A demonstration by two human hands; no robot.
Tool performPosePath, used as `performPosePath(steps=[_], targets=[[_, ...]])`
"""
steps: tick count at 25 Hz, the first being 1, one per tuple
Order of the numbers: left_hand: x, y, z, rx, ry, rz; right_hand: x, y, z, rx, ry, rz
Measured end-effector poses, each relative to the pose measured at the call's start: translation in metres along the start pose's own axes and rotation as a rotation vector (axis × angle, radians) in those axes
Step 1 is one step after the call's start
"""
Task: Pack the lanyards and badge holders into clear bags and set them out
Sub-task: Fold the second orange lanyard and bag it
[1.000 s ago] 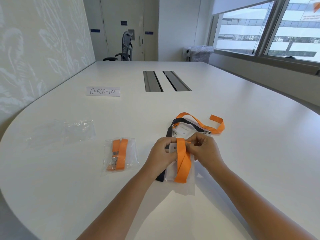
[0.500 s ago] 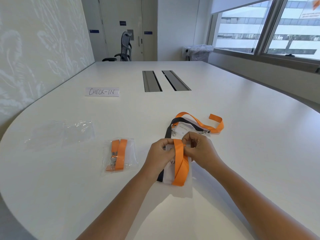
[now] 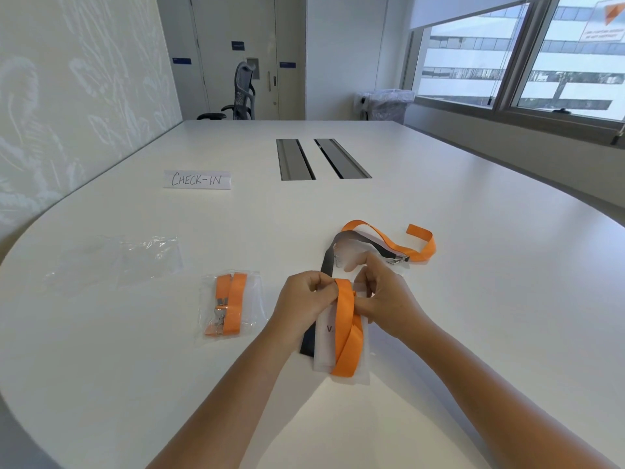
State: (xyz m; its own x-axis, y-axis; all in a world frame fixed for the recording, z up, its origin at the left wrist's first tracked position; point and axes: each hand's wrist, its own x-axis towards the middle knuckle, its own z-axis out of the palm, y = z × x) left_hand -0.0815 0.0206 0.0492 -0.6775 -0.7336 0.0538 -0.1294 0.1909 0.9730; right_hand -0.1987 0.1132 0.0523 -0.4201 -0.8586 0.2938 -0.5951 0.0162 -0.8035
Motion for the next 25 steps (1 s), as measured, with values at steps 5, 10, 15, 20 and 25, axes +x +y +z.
performPosePath(steps=[5,10,15,20,25], targets=[[0.004,0.001,-0.019,-0.077,-0.233,-0.072,0.0,-0.001,-0.001,-0.039,-0.044,-0.021],[0.004,-0.001,-0.018,0.001,-0.233,-0.004,-0.001,-0.003,-0.002,-0.041,-0.047,0.007],[0.005,0.0,-0.02,0.075,-0.224,0.076,-0.001,0.0,0.0,0.034,-0.011,0.021],[0.001,0.001,-0.014,0.139,-0.181,0.138,0.001,0.002,0.001,0.074,0.062,0.049],[-0.003,-0.001,-0.003,0.191,-0.067,0.2,0.001,0.005,0.003,0.073,0.091,0.038]])
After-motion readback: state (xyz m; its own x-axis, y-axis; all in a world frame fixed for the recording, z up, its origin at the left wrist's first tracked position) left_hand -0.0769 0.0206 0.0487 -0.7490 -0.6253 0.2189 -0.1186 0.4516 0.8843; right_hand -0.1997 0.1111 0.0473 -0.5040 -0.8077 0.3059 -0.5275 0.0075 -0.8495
